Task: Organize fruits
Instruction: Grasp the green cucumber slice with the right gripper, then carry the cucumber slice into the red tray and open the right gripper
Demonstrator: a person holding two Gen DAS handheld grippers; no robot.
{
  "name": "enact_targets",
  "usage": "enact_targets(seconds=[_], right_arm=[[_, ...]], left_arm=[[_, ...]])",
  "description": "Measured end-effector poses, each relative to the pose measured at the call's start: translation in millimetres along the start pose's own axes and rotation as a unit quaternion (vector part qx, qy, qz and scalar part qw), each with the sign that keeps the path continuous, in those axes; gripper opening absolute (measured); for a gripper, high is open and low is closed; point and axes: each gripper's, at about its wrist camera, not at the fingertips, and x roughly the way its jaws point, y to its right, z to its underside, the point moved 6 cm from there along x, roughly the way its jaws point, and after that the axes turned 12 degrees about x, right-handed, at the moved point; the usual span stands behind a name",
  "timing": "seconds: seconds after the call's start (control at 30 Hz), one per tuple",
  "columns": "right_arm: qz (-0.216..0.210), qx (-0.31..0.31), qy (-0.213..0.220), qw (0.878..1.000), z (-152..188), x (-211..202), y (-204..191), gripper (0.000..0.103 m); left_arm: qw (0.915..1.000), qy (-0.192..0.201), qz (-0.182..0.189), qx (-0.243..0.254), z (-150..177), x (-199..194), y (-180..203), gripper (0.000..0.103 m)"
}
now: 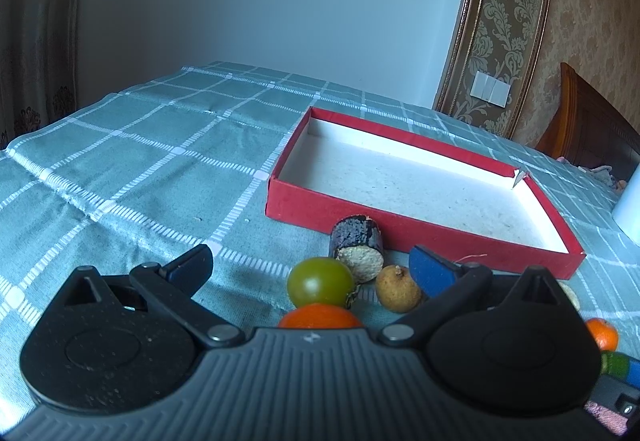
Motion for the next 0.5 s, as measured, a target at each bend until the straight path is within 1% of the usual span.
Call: enact_targets(seconds=[0.1, 0.2, 0.27, 0.33, 0.5], right_arm=[[-0.016, -0.003, 0.023, 1.000, -15.1, -11.1, -6.7, 0.038], [-0.017, -0.019, 0.051, 0.998, -42.0, -9.3, -10.9, 0.038], [-0.014, -0.025, 0.058, 0.998, -60.0, 5.2, -9.5, 0.038], [-0.015, -0.016, 0.051, 0.998, -75.9, 26.8, -4.4, 0.038], [0.012, -0.020, 0.034, 0.999, -100.3, 80.6, 9.6, 0.038]], left_arm=[[1.0000, 0.000, 0.000, 0.001, 0.2, -0.3, 0.6, 0.103], [1.0000, -0.001, -0.001, 0.003, 0.7, -0.1, 2.2, 0.103], [1.0000, -0.001, 0.000, 0.003, 0.8, -0.1, 2.6, 0.103], [1.0000, -0.002, 0.000, 0.001, 0.8, 0.6, 2.9, 0.103], [1.0000, -0.006, 0.001, 0.000, 0.8, 2.0, 2.6, 0.103]])
